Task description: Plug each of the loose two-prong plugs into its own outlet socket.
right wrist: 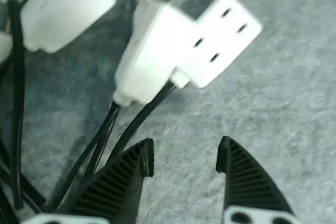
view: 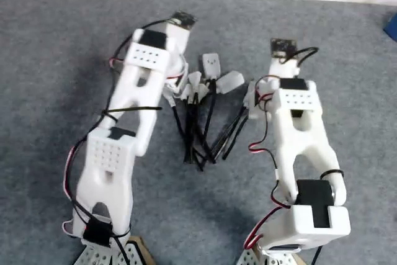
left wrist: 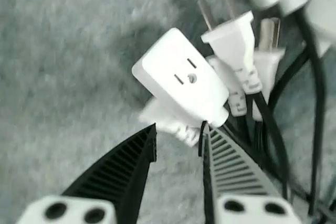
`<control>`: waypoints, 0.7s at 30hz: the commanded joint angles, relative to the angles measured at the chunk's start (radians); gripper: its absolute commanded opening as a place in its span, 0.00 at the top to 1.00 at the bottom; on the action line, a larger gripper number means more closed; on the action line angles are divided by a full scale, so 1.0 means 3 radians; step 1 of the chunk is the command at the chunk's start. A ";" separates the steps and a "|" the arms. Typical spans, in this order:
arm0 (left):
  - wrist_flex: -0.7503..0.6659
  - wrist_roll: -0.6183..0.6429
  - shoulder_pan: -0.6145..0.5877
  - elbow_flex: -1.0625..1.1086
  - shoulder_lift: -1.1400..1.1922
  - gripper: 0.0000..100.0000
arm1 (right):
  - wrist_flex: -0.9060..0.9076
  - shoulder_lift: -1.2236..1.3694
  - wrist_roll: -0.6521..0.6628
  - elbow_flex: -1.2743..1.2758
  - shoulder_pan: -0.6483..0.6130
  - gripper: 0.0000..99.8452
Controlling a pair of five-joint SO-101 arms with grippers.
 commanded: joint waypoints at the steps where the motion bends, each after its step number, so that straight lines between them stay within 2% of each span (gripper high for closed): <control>1: 0.0036 -0.0026 0.0064 -0.0514 0.0238 0.83 | -0.0079 -0.0059 -0.0015 0.0003 -0.0038 0.79; 7: 0.0036 -0.0020 -0.0074 -0.0903 0.0473 0.83 | -0.0084 -0.0059 -0.0015 -0.0003 -0.0049 0.79; 15: 0.0036 -0.0020 -0.0100 -0.0923 0.0488 0.83 | -0.0084 -0.0043 -0.0015 0.0023 -0.0340 0.79; 21: 0.0005 0.0107 -0.0207 -0.0928 0.0494 0.83 | -0.0084 -0.0043 -0.0015 0.0023 -0.0366 0.79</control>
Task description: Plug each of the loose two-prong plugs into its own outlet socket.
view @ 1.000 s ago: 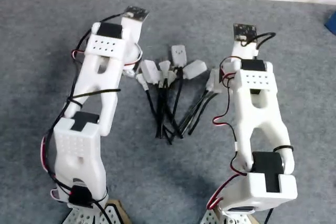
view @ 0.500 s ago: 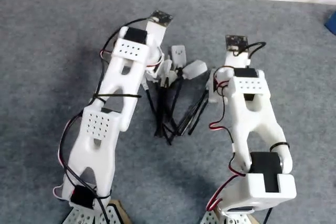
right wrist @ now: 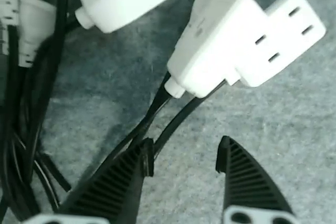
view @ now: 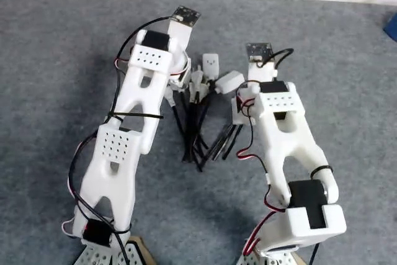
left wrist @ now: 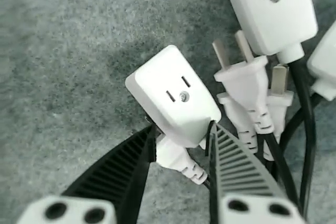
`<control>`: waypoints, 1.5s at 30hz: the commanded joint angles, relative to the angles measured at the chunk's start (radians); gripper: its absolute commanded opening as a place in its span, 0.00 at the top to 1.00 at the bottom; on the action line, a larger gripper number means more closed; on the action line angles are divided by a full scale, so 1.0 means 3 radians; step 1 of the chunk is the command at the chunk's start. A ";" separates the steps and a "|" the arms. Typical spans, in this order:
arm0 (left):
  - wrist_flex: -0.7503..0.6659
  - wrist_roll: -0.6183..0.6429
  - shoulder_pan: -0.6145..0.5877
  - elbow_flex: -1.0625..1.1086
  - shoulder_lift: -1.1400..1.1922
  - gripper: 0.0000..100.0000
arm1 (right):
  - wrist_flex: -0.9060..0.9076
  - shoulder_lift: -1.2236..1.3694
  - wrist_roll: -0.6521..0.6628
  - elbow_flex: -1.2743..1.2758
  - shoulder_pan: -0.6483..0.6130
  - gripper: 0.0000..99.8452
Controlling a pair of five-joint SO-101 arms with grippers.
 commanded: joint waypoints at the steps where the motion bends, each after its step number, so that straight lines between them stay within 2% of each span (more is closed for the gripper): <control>1: -0.0005 0.0194 -0.0156 -0.0136 -0.0038 0.82 | -0.0049 -0.0043 -0.0015 -0.0028 -0.0033 0.79; 6: -0.0077 0.0440 -0.0182 -0.0136 -0.0033 0.75 | -0.0049 -0.0059 -0.0015 -0.0028 -0.0038 0.79; 10: -0.0077 0.0455 -0.0166 -0.0130 -0.0033 0.74 | -0.0049 -0.0059 -0.0015 -0.0028 -0.0038 0.79; 18: -0.0317 0.0864 -0.0166 -0.0074 0.0079 0.74 | -0.0043 -0.0059 -0.0015 -0.0028 -0.0038 0.79; 26: -0.0476 0.0859 -0.0084 -0.0084 0.0401 0.74 | -0.0028 -0.0059 -0.0015 -0.0028 -0.0038 0.79; 29: -0.0471 0.0854 -0.0141 -0.0222 0.0401 0.81 | -0.0028 -0.0059 -0.0015 -0.0028 -0.0038 0.79; 32: -0.0332 0.0823 -0.0248 -0.0427 0.0407 0.89 | -0.0028 -0.0054 -0.0015 -0.0028 -0.0038 0.79; 36: 0.0005 0.0327 -0.0391 -0.0821 0.0407 0.97 | -0.0033 -0.0043 -0.0015 -0.0028 -0.0038 0.79; 42: 0.0660 0.0066 -0.0580 -0.1772 0.0401 0.98 | -0.0033 -0.0038 -0.0005 -0.0023 -0.0038 0.79; 45: 0.0731 0.0010 -0.0708 -0.1808 0.0361 0.98 | -0.0028 -0.0038 0.0148 -0.0023 -0.0033 0.79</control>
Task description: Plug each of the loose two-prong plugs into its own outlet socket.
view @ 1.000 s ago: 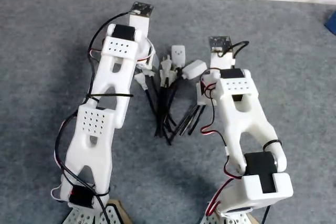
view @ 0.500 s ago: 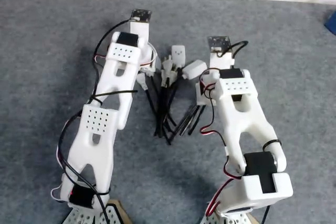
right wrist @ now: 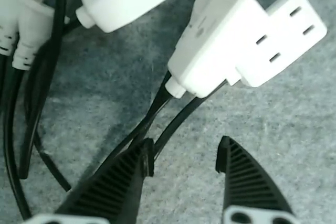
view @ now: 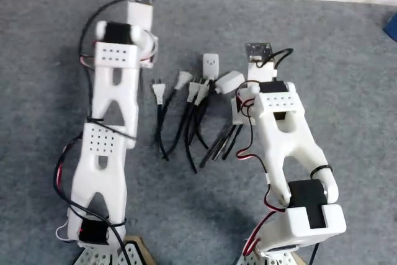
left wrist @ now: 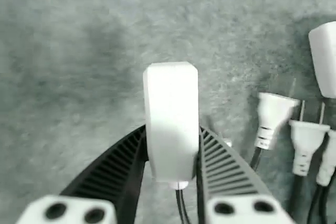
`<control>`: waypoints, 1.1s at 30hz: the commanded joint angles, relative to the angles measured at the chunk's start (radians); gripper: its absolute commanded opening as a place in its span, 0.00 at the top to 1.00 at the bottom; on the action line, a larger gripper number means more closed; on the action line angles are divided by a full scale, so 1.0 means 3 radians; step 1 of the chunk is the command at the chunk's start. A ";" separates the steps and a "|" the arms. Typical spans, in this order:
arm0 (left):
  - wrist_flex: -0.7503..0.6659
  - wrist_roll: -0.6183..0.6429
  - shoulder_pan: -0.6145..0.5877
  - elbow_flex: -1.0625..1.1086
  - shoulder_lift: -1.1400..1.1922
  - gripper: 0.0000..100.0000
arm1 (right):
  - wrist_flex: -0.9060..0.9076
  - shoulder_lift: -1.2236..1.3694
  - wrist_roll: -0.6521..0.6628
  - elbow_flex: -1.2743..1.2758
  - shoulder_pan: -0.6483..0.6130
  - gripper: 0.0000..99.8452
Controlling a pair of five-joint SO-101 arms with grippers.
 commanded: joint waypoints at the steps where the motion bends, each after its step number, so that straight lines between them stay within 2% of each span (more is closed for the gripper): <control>1: 0.0113 -0.0077 -0.0202 -0.0115 -0.0115 0.98 | -0.0028 -0.0038 0.0133 -0.0023 -0.0018 0.79; 4: 0.0113 -0.0159 -0.0350 0.0253 -0.0325 0.98 | -0.0028 -0.0033 0.0143 -0.0023 -0.0013 0.79; 8: 0.0118 -0.0798 -0.0509 0.0990 -0.0770 0.98 | -0.0028 -0.0033 0.0143 -0.0023 -0.0008 0.79; 13: 0.0118 -0.2010 -0.0632 0.2371 -0.1629 0.98 | -0.0043 -0.0033 0.0153 -0.0023 -0.0008 0.79; 17: 0.0118 -0.3018 -0.0693 0.3828 -0.2463 0.98 | -0.0043 -0.0028 0.0159 -0.0023 -0.0008 0.79; 23: 0.0056 -0.4424 -0.1041 0.5552 -0.3588 0.98 | -0.0043 -0.0028 0.0159 -0.0023 -0.0008 0.79; 26: -0.0353 -0.4808 -0.1189 0.6237 -0.3936 0.98 | -0.0043 -0.0028 0.0159 -0.0023 -0.0008 0.79; 29: -0.0798 -0.4987 -0.1215 0.6861 -0.4120 0.98 | -0.0043 -0.0028 0.0159 -0.0023 -0.0008 0.79; 33: -0.0972 -0.5258 -0.1041 0.7470 -0.4202 0.98 | -0.0049 -0.0028 0.0159 0.0023 -0.0008 0.79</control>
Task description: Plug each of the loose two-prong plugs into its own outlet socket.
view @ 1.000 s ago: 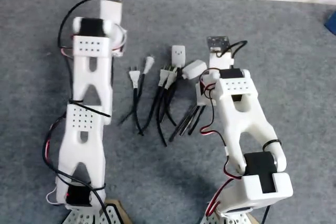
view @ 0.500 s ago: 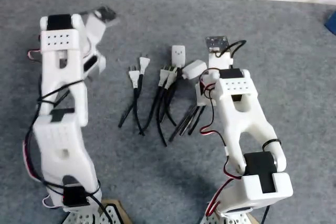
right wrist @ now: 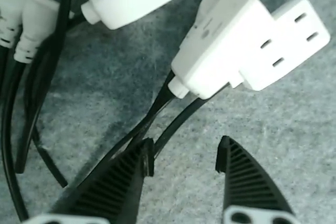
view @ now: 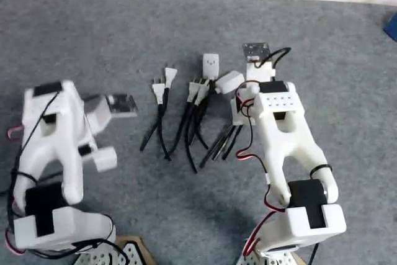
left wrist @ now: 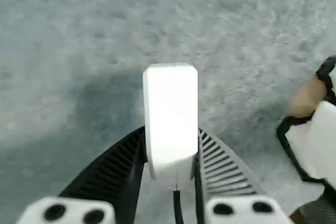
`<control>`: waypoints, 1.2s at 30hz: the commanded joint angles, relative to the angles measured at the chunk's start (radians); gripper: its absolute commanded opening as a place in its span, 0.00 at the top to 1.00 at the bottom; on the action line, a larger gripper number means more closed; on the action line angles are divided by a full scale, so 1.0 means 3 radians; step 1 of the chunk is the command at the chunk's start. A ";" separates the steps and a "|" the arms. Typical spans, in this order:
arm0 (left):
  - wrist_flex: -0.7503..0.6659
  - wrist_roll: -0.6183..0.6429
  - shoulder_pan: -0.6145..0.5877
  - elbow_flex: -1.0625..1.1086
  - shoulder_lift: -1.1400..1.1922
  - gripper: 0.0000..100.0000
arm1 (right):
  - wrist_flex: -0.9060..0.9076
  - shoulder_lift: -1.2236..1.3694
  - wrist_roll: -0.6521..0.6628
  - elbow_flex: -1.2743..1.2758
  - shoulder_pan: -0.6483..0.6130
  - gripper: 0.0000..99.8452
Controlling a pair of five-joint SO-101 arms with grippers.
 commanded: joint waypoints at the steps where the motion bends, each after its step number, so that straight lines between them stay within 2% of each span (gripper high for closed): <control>1: -0.0133 -0.0977 0.0207 0.0504 -0.0187 0.98 | -0.0049 -0.0033 0.0041 0.0043 -0.0008 0.79; 6: -0.0174 -0.1038 0.0555 0.0821 -0.0192 0.98 | -0.0049 -0.0033 0.0041 0.0074 -0.0008 0.79; 9: -0.0440 -0.1013 0.0611 0.0821 -0.0182 0.98 | -0.0049 -0.0033 0.0041 0.0074 -0.0008 0.79; 11: -0.0716 -0.0793 0.0611 0.0806 -0.0182 0.96 | -0.0049 -0.0033 0.0041 0.0074 -0.0008 0.79; 16: -0.1386 -0.0174 0.0621 0.0606 -0.0171 0.81 | -0.0049 -0.0033 0.0041 0.0074 -0.0008 0.79; 28: -0.1376 0.0481 0.0627 -0.0555 -0.0166 0.81 | -0.0049 -0.0038 0.0041 0.0079 -0.0008 0.79; 36: -0.1381 0.1135 0.0673 -0.0591 -0.0161 0.81 | -0.0043 -0.0059 0.0041 0.0069 0.0166 0.79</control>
